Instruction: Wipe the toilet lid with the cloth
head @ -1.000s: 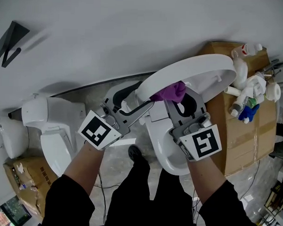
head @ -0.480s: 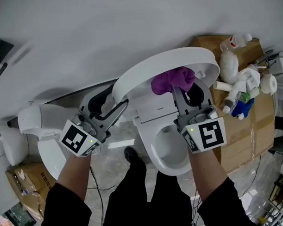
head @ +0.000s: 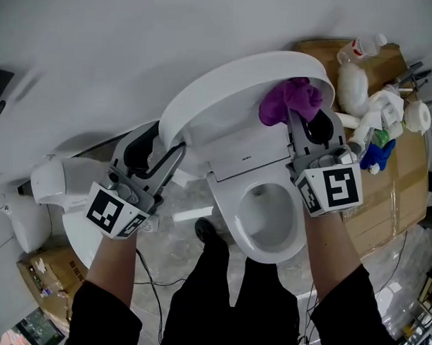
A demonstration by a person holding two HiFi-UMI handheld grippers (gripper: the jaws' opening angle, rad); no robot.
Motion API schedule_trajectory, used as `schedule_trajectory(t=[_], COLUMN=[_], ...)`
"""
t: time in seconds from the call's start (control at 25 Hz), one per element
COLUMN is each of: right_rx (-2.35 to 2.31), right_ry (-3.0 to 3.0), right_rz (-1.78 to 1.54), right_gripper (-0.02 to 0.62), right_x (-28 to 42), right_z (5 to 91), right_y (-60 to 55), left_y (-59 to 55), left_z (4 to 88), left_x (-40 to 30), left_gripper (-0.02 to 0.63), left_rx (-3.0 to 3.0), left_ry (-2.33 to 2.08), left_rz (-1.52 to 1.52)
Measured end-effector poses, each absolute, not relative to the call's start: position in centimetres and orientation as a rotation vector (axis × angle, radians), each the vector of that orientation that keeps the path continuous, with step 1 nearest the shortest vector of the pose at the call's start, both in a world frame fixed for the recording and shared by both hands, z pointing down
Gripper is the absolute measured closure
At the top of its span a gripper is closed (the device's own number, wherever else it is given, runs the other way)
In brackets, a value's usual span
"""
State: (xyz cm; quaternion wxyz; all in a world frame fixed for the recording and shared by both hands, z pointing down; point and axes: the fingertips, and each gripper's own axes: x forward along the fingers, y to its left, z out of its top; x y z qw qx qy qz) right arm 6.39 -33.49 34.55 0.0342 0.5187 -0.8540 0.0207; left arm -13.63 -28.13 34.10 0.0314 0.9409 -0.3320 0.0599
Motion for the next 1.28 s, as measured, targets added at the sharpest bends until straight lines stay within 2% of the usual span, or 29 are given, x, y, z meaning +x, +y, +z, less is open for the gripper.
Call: schedule_trajectory(t=[0.36,0.8,0.96,1.28], right_rx=[1.470,1.370,1.373,1.487], right_ry=[-2.715,-2.804,-2.783,-2.633], right_rz=[0.045,0.041,0.063,0.037], right_gripper=[0.520,0.520,0.520,0.520], right_x=[-2.5,-8.8,-7.0,2.9], right_z=[35.6,35.6,36.1,38.4], right_y=[-30.7,-29.0,-29.4,-32.2], left_y=[-28.1,-27.9,-27.8,-27.7], left_z=[34.1,34.5,34.8,36.9], left_x=[-13.4,-13.6,-14.1,-14.5], left_gripper=[0.390,0.390,0.390,0.390], left_rx=[2.927,2.955,2.937,2.861], left_ry=[-0.985,-0.930,-0.969,-1.107], left_rz=[0.183,0.147,0.156,0.214])
